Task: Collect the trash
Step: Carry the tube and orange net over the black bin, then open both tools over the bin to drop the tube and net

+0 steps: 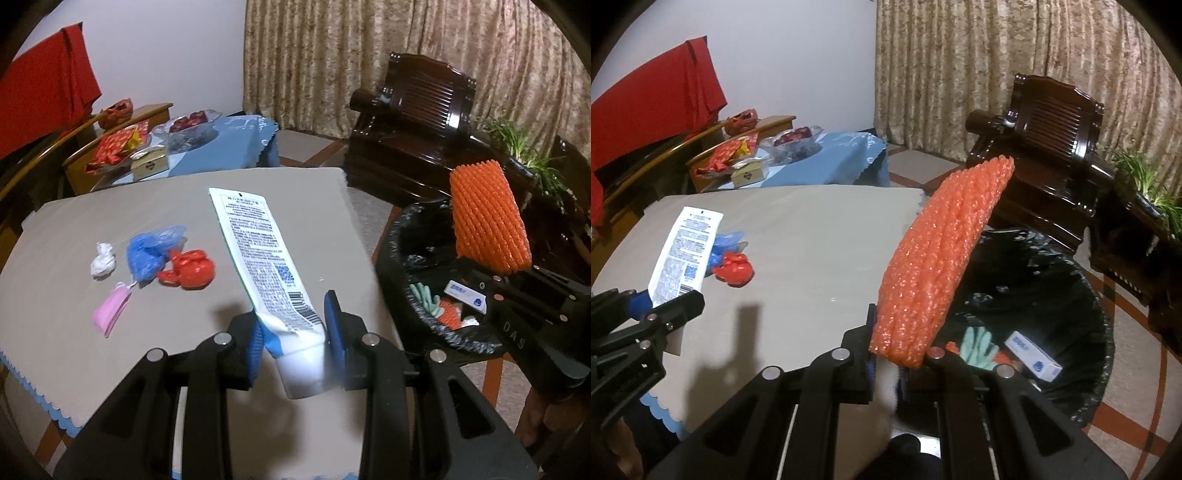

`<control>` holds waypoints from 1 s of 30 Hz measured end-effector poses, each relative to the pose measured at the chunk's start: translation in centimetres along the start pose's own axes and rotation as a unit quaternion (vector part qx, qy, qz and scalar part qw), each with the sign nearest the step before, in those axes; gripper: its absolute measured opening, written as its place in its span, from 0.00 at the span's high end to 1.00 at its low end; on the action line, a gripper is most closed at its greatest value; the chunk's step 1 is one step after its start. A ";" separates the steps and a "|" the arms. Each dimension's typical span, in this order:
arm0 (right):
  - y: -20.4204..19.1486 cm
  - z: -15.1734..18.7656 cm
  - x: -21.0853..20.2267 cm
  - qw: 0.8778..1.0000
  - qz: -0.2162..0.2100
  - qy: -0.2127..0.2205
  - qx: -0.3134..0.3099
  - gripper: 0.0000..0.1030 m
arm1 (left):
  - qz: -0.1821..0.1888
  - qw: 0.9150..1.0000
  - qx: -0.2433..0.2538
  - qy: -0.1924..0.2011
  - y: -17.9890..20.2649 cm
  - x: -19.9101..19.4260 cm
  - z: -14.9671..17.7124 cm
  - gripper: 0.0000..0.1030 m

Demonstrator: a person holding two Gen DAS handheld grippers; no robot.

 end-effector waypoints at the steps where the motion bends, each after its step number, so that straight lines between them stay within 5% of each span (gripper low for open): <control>1: 0.4 0.0 0.0 1.000 0.002 0.001 0.001 0.90 | 0.001 1.000 0.002 0.000 0.3 0.1 -0.1 0.71; 20: 10.3 1.0 3.6 0.999 0.044 -0.015 0.011 0.90 | 0.030 0.998 0.050 -0.032 11.0 7.4 -1.6 0.71; 30: 14.0 2.7 8.1 0.998 0.031 -0.050 0.000 0.90 | 0.045 0.995 0.068 -0.060 15.7 12.6 -1.4 0.71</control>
Point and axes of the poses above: each gripper's, at about its wrist camera, not at the fingertips, and x roughly the way its jaws point, y to its right, z to its underside, the point moved 2 cm from there along x, roughly the way its jaws point, and after that the axes turned 14 degrees about z, right-handed, at the moved point
